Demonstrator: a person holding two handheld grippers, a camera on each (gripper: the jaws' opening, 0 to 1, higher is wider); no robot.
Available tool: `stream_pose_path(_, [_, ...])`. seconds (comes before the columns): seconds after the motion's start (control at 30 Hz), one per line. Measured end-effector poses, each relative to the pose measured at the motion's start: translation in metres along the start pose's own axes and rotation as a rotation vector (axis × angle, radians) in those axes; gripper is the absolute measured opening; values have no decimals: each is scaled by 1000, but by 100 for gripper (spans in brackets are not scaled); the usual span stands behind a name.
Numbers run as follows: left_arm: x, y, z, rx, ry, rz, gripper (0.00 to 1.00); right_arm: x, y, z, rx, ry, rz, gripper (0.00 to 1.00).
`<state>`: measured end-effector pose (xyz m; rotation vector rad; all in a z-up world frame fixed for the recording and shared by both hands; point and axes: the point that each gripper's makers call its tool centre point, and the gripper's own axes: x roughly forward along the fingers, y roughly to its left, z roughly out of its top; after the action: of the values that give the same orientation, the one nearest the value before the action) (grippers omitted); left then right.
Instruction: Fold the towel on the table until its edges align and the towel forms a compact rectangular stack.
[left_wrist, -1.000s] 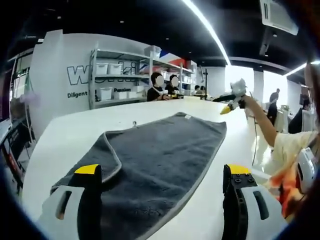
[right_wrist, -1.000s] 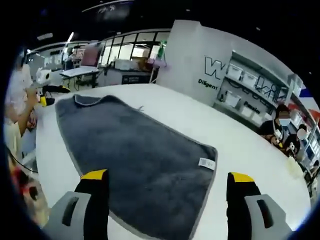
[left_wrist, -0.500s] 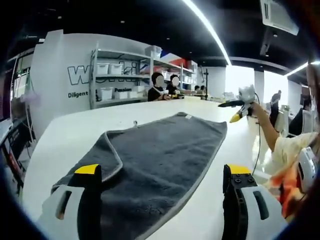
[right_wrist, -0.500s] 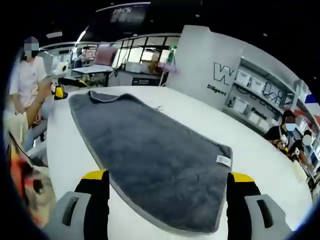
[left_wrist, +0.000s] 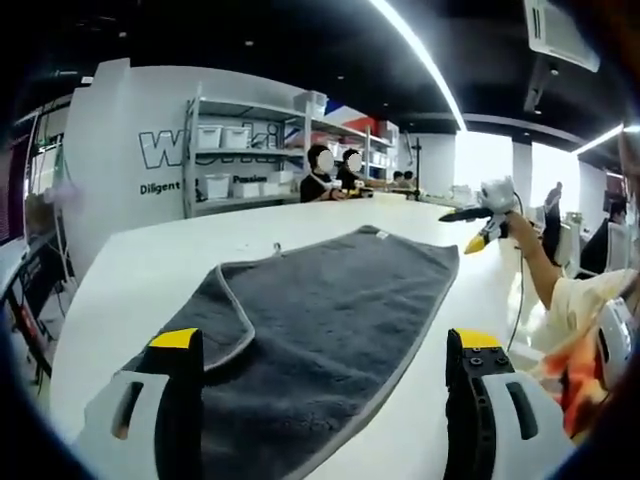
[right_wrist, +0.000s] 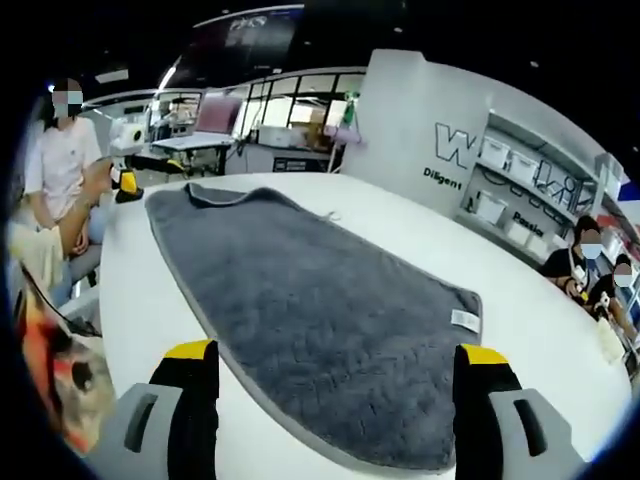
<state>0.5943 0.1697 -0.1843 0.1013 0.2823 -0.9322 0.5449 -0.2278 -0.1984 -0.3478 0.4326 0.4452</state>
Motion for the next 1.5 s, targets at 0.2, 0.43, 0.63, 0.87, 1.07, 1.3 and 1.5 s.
stream_pose_path(0.2, [8,6,2,-6,6,5,99,2,3,-2,3,0,12,99])
stream_pose_path(0.43, [18,19,-1,-6,29,28,99,3,9,-2,-5,4,28,99])
stream_pose_path(0.63, [30,27,-6,12,59,51,94,5,15,-2,-10,0,43,99])
stream_pose_path(0.87, [47,51,-16,117,112,168,81,9,20,-7,-23,14,64,99])
stream_pose_path(1.07, [61,65,-20,243,117,224,59,7,24,-10,-31,14,72,99])
stream_pose_path(1.3, [68,77,-28,266,137,266,45,7,27,-13,-36,16,87,99])
stream_pose_path(1.5, [73,88,-37,271,175,294,28,6,28,-11,-38,4,90,99])
